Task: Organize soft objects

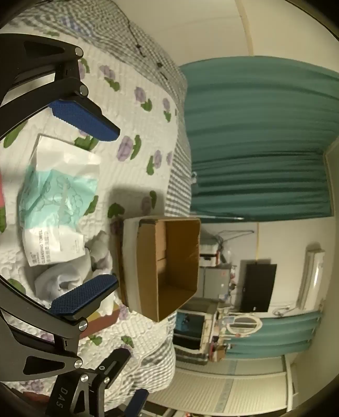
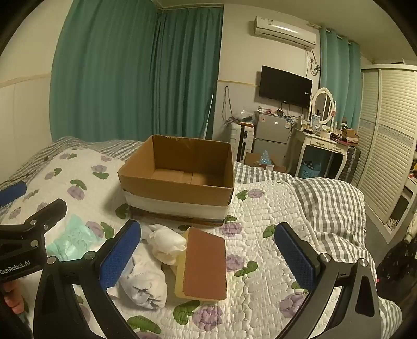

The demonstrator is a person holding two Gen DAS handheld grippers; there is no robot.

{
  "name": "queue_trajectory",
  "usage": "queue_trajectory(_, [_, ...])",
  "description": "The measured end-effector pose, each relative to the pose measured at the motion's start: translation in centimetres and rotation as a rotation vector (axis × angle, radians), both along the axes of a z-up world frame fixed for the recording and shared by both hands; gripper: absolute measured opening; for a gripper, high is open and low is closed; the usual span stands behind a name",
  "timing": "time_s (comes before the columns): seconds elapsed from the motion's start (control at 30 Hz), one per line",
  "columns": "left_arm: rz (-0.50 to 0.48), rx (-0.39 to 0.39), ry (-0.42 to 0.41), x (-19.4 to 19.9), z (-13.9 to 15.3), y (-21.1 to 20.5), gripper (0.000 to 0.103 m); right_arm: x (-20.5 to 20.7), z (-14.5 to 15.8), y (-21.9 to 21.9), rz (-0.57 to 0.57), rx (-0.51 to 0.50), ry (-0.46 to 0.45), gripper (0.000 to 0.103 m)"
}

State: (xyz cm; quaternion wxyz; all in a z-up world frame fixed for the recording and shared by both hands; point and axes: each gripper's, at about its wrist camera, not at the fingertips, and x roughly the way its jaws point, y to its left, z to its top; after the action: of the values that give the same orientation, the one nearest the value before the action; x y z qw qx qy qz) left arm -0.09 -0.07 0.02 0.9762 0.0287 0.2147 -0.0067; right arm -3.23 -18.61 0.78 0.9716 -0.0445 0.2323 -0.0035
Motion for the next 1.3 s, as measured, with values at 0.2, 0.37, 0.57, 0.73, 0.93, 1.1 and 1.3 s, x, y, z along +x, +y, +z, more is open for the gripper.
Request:
queue_trajectory(0.2, [-0.004, -0.056, 0.019, 0.0, -0.3, 0.5, 0.103, 0.1, -0.2, 0.3, -0.001, -0.002, 0.001, 0.103])
queue_trajectory(0.37, [0.004, -0.053, 0.012, 0.0, -0.4, 0.8, 0.103, 0.3, -0.4, 0.6, -0.002, -0.004, 0.008, 0.103])
queue_trajectory(0.57, [-0.002, -0.050, 0.027, 0.3, -0.4, 0.6, 0.103, 0.0, -0.2, 0.0, -0.008, 0.003, 0.008, 0.103])
queue_trajectory(0.73, [-0.005, -0.045, 0.029, 0.3, -0.3, 0.6, 0.103, 0.2, -0.7, 0.1, 0.002, -0.006, 0.020, 0.103])
queue_trajectory(0.93, [-0.010, -0.039, 0.027, 0.3, -0.5, 0.5, 0.103, 0.2, -0.7, 0.2, 0.000, -0.008, 0.021, 0.103])
queue_trajectory(1.1, [-0.012, -0.037, 0.027, 0.4, -0.5, 0.5, 0.103, 0.3, -0.7, 0.3, -0.001, -0.012, 0.021, 0.103])
queue_trajectory(1.3, [-0.011, -0.035, 0.026, 0.4, -0.5, 0.4, 0.103, 0.3, -0.8, 0.3, -0.002, -0.010, 0.024, 0.103])
